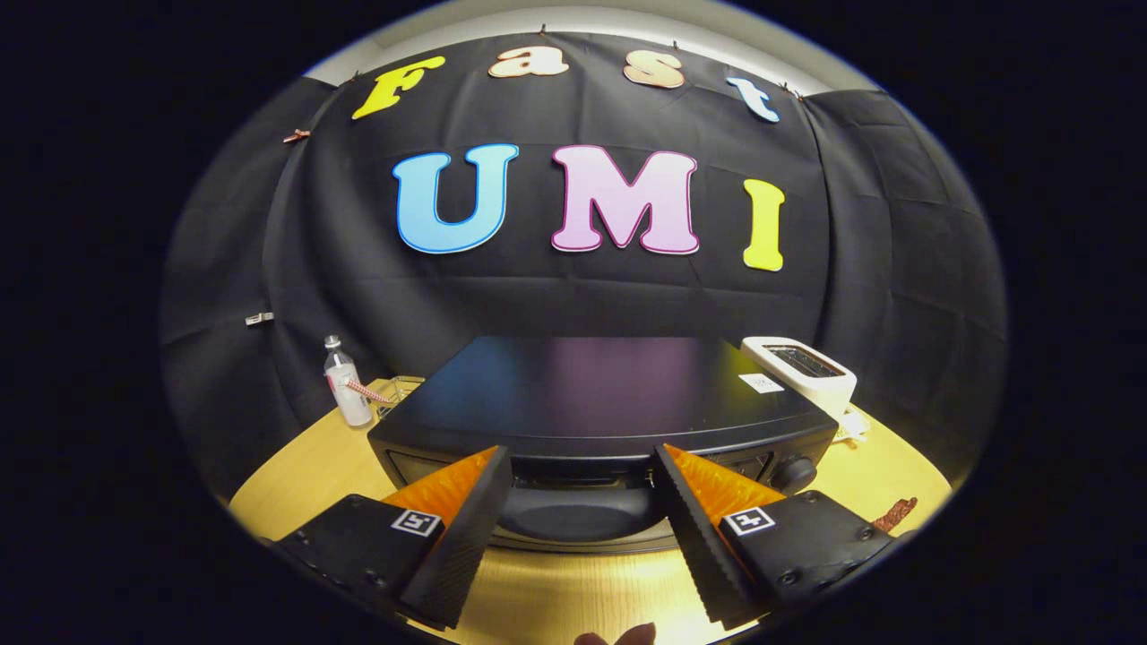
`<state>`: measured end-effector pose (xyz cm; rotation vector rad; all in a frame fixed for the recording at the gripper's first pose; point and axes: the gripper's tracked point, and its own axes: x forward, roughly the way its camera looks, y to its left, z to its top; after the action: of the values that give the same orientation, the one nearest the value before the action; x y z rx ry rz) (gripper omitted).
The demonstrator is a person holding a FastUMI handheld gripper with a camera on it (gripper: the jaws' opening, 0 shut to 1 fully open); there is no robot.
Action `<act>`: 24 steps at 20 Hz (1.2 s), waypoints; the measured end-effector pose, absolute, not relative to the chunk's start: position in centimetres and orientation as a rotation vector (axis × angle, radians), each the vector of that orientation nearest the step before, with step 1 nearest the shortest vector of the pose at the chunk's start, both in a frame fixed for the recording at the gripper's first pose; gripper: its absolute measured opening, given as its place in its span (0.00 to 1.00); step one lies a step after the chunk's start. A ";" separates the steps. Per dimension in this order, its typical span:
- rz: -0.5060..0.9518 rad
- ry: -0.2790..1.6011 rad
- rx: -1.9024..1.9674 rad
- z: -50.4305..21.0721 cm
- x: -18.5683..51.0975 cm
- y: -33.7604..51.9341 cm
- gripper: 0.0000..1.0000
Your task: Open the toaster oven, put the food inside, and close the toaster oven door.
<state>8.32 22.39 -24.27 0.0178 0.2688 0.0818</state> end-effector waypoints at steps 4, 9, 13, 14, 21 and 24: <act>0.088 0.294 0.027 -24.4 8.0 22.5 0.98; 0.095 0.329 0.037 -25.3 4.6 22.3 0.98; 0.092 0.342 0.036 -26.1 2.1 22.2 0.98; 0.094 0.344 0.036 -26.3 1.7 22.1 0.98; 0.099 0.369 0.030 -27.9 -0.6 22.1 0.99; 0.100 0.401 0.024 -29.0 -1.7 22.1 0.98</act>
<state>-1.72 22.05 -28.95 0.0236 0.4011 0.0999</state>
